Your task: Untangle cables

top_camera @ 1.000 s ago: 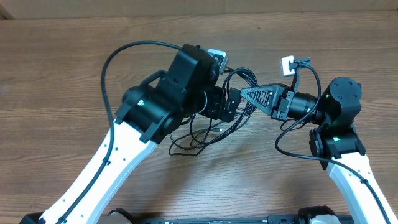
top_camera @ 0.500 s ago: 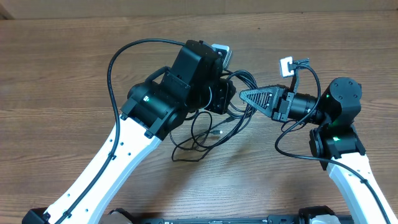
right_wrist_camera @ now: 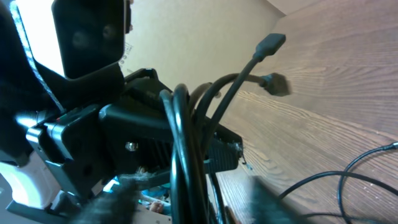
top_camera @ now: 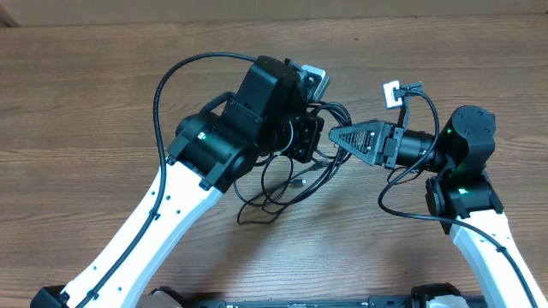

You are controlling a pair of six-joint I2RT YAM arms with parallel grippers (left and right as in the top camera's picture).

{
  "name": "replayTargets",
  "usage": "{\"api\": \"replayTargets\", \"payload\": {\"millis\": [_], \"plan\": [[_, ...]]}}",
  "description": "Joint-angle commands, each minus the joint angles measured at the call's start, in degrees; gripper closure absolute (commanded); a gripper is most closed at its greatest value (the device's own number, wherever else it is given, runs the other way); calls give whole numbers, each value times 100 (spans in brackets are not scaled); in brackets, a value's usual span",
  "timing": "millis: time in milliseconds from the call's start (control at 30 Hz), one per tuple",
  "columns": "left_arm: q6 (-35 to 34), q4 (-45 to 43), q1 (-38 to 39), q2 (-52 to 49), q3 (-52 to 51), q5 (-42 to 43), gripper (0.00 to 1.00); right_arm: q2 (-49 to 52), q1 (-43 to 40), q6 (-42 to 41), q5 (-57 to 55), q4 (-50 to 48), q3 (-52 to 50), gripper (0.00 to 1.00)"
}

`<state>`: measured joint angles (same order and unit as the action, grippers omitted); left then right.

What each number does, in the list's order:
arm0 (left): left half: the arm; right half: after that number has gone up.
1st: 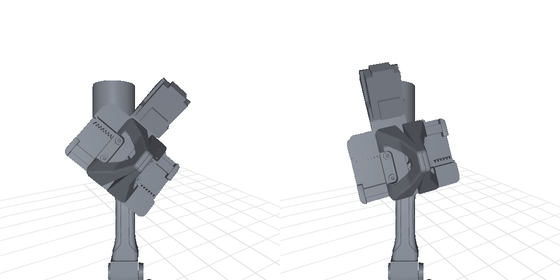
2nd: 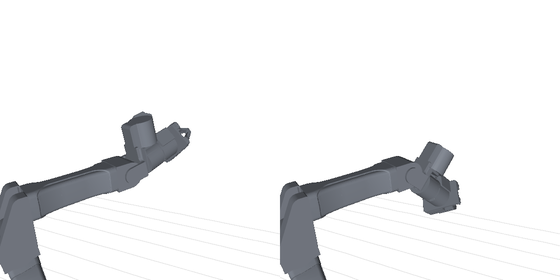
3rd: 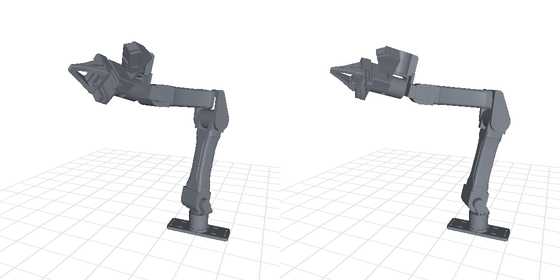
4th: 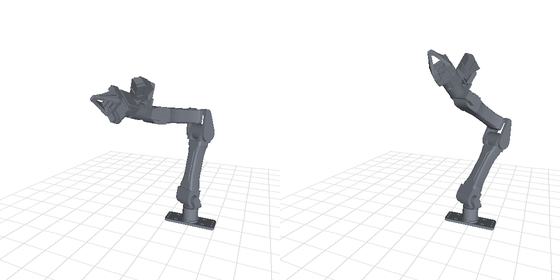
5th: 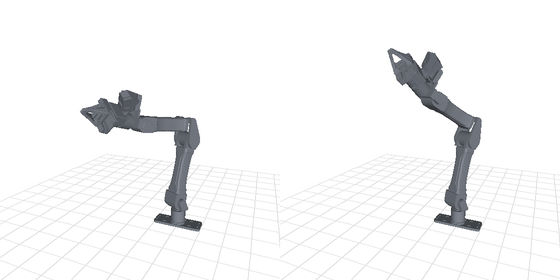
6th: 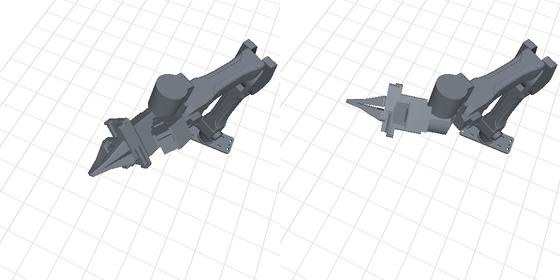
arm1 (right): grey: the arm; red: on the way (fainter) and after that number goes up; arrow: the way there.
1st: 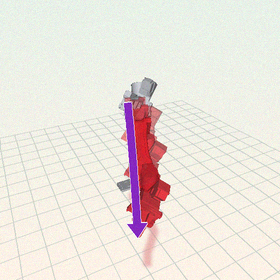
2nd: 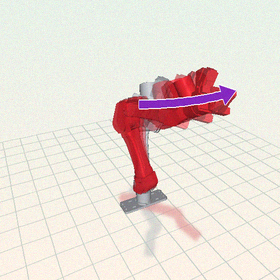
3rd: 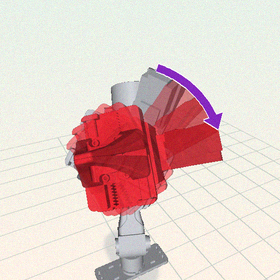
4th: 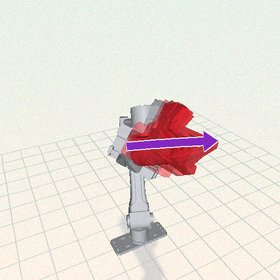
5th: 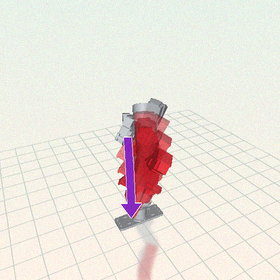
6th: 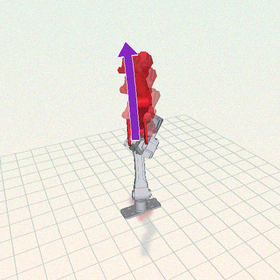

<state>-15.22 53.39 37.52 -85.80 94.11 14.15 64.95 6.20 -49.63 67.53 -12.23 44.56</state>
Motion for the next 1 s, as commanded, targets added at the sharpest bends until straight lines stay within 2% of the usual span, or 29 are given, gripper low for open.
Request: {"api": "replayTargets", "payload": {"millis": [0,100,300,333,467,633,867,967], "plan": [[496,131,-31,210,55,-170,96,-35,15,20,72,-24,42,13],[496,330,-68,328,55,-387,96,-35,15,63,68,-24,42,9],[481,841,-223,461,55,-520,96,-35,15,125,-98,-26,42,9],[466,872,-254,461,55,-516,96,-35,15,289,-98,-26,42,15],[116,782,-271,459,55,-518,96,-35,17,973,-98,302,42,26],[-203,721,-271,444,55,-542,96,-31,17,968,-98,380,42,34],[-603,789,-260,166,55,-542,96,-31,17,1086,-96,380,42,57],[-717,765,-258,11,55,-483,96,-31,17,1204,-96,380,42,58]]}}
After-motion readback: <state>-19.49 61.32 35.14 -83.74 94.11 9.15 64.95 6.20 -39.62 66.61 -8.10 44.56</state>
